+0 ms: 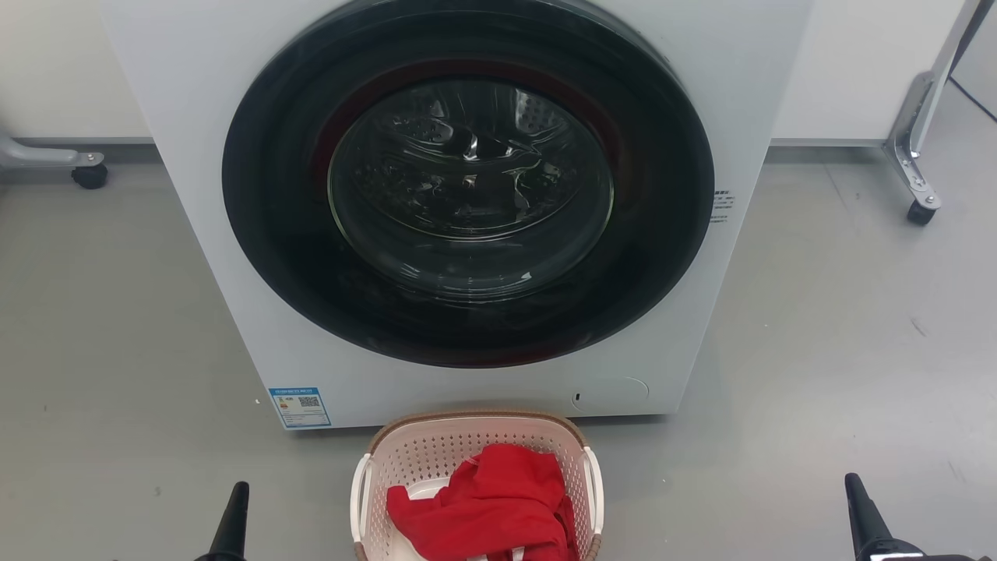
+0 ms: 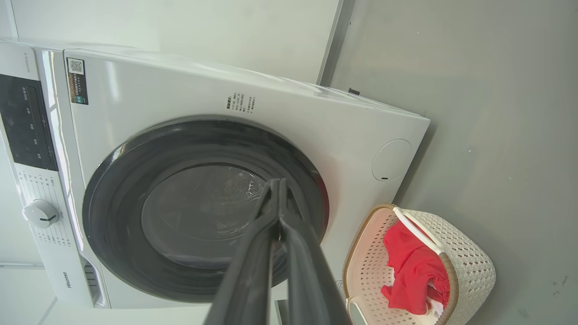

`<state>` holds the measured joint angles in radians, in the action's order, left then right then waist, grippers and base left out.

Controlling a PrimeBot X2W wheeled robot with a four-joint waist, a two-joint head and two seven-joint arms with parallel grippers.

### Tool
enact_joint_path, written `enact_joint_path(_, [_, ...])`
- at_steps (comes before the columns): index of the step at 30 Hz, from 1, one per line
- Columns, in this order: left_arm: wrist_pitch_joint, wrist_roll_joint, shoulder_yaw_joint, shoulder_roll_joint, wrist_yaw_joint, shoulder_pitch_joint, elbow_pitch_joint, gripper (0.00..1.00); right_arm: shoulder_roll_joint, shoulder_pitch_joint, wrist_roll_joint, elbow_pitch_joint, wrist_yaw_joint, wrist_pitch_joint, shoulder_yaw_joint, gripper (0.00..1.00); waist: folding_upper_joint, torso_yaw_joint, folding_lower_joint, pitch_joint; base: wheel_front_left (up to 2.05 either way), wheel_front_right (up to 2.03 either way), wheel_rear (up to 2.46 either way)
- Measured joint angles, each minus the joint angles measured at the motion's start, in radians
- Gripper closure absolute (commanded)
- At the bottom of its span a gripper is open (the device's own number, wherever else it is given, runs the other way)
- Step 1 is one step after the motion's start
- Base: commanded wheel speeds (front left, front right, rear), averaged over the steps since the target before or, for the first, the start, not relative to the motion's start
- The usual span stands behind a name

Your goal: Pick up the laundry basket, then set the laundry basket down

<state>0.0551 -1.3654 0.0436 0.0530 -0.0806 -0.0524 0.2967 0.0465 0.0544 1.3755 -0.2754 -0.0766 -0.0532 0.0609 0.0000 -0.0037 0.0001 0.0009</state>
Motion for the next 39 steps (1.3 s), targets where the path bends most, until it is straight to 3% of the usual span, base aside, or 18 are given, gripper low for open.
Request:
enact_joint_path(17, [0.058,-0.230,0.048,-0.010,-0.043,-0.027,0.000,1.00,-0.003,0.033,0.220,-0.022,-0.043,-0.060,0.072,1.00,0.0000,0.004,0.0000,0.001,0.00,0.00,0.00])
enact_joint_path(39, [0.058,-0.234,0.048,-0.010,-0.043,-0.027,0.000,1.00,-0.003,0.037,0.220,-0.023,-0.043,-0.060,0.072,1.00,0.0000,0.004,0.0000,0.001,0.00,0.00,0.00])
